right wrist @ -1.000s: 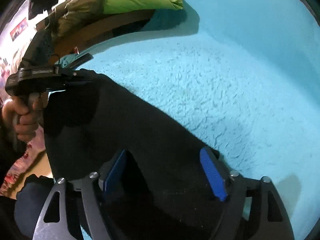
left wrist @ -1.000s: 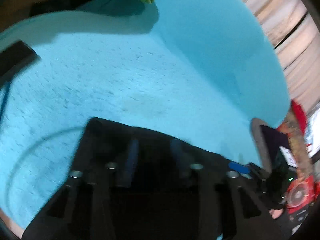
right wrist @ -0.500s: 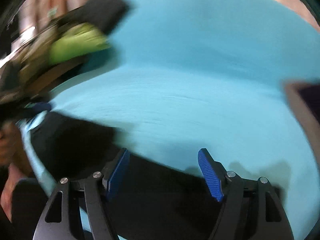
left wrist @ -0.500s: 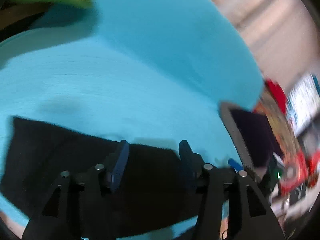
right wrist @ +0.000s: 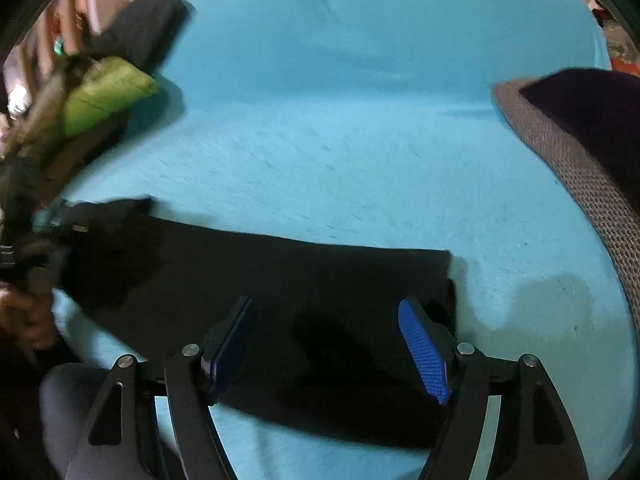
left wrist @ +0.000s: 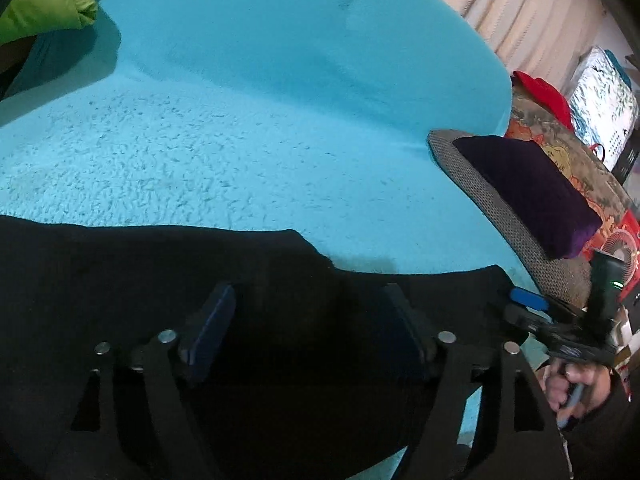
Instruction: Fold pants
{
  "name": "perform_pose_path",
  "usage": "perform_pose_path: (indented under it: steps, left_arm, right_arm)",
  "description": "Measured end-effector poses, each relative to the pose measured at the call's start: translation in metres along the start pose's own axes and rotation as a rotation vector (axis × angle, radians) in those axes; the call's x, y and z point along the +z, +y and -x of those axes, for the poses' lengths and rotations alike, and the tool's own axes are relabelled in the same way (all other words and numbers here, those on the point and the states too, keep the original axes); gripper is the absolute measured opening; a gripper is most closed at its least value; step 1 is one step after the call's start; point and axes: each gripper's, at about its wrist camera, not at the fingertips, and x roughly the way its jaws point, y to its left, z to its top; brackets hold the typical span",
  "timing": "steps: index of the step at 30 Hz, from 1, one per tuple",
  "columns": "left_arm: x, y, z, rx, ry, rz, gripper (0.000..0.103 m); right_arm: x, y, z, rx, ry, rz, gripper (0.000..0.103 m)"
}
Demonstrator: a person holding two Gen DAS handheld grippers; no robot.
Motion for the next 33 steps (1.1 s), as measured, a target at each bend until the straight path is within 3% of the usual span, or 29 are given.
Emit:
perform_pose_path:
  steps: [2,4,5,8,13,15,18,21,33]
  left_arm:
    - [0.001,-0.001,-0.001,-0.003,-0.004,-0.006,0.085]
    - [-0.002,-0.004,-0.004,0.011,-0.005,-0.021,0.085]
    - [-0.004,-0.004,-0.003,0.017,-0.005,-0.027,0.085]
    - [-0.008,-0.004,0.008,0.028,-0.016,-0.017,0.085]
    - [-0.012,-0.002,0.023,0.151,-0.068,-0.030,0.085]
    - [-0.013,-0.001,0.030,0.202,-0.097,-0.035,0.085]
    - [-0.014,0.001,0.037,0.255,-0.115,-0.048,0.085]
    - [-0.014,0.007,0.039,0.290,-0.109,-0.049,0.085]
    - [-0.013,0.023,0.042,0.325,-0.092,0.002,0.085]
  right_arm:
    - [-0.013,0.011,0.008,-0.014,-0.010,0.017,0.083]
    - [-0.025,0.011,-0.009,-0.046,0.089,-0.020,0.087]
    - [-0.032,0.012,-0.008,-0.062,0.047,-0.019,0.087]
    - [-0.026,0.017,-0.003,-0.094,0.056,-0.077,0.087]
    - [-0.014,0.045,0.031,-0.007,-0.086,-0.256,0.087]
    - [-0.013,0.071,0.025,0.018,-0.069,-0.293,0.088]
    - [-0.020,0.108,0.022,0.003,-0.057,-0.254,0.087]
    - [-0.026,0.141,0.027,-0.091,-0.079,-0.143,0.087]
    - [-0.031,0.143,0.015,-0.130,-0.036,-0.122,0.087]
